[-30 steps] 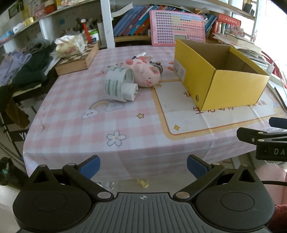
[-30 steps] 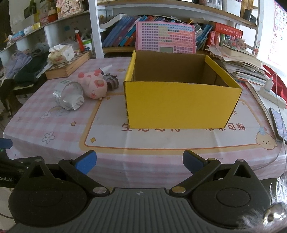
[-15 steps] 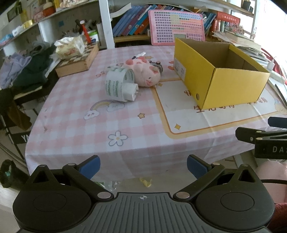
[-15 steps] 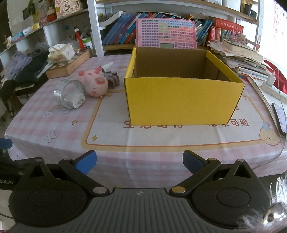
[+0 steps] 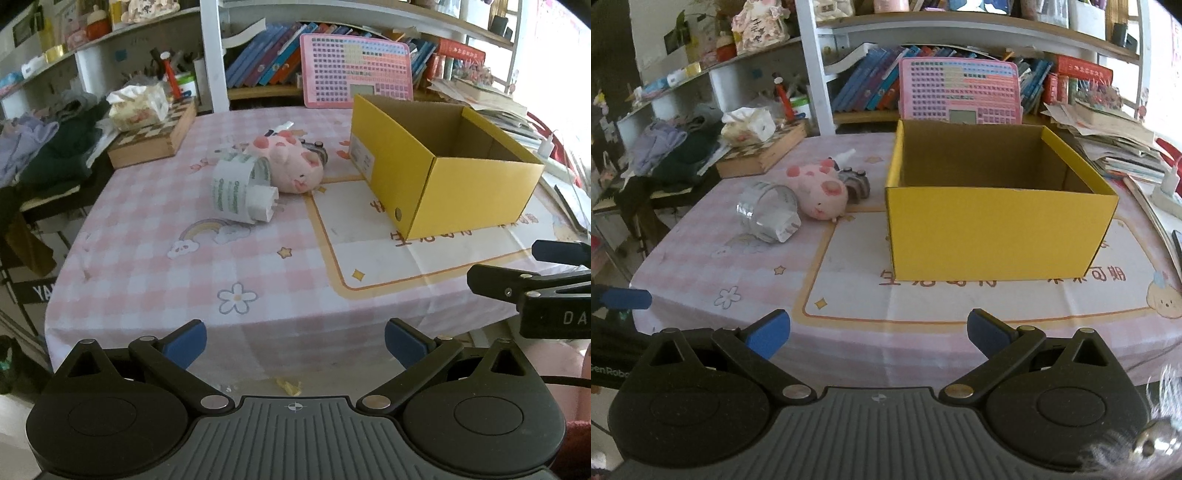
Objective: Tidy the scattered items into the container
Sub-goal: 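Reach the left tool to the tape roll while the right tool approaches the pink plush pig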
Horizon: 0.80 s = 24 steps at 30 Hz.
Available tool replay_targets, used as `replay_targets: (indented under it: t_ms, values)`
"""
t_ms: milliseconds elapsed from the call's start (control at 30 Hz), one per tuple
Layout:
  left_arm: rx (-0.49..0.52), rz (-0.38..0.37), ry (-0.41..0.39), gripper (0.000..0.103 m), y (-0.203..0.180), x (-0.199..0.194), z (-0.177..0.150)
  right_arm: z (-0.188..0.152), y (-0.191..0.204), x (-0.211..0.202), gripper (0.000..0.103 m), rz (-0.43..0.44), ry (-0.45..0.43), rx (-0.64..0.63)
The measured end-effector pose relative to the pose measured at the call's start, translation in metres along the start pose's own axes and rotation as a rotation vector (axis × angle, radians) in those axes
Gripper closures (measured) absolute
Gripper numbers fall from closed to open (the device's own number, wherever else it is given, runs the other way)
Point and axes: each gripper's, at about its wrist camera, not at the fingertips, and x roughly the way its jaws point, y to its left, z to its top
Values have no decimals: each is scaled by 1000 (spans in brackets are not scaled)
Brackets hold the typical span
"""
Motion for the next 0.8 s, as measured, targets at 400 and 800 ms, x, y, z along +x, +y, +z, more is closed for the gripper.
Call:
replay_targets:
  t_ms: [400, 800]
  values:
    - [-40, 41, -26, 0, 23, -8, -2, 10, 25, -1, 4, 38, -41, -56]
    - [-73, 56, -56, 0, 36, -2, 6, 30, 45, 15, 22, 95, -71, -140]
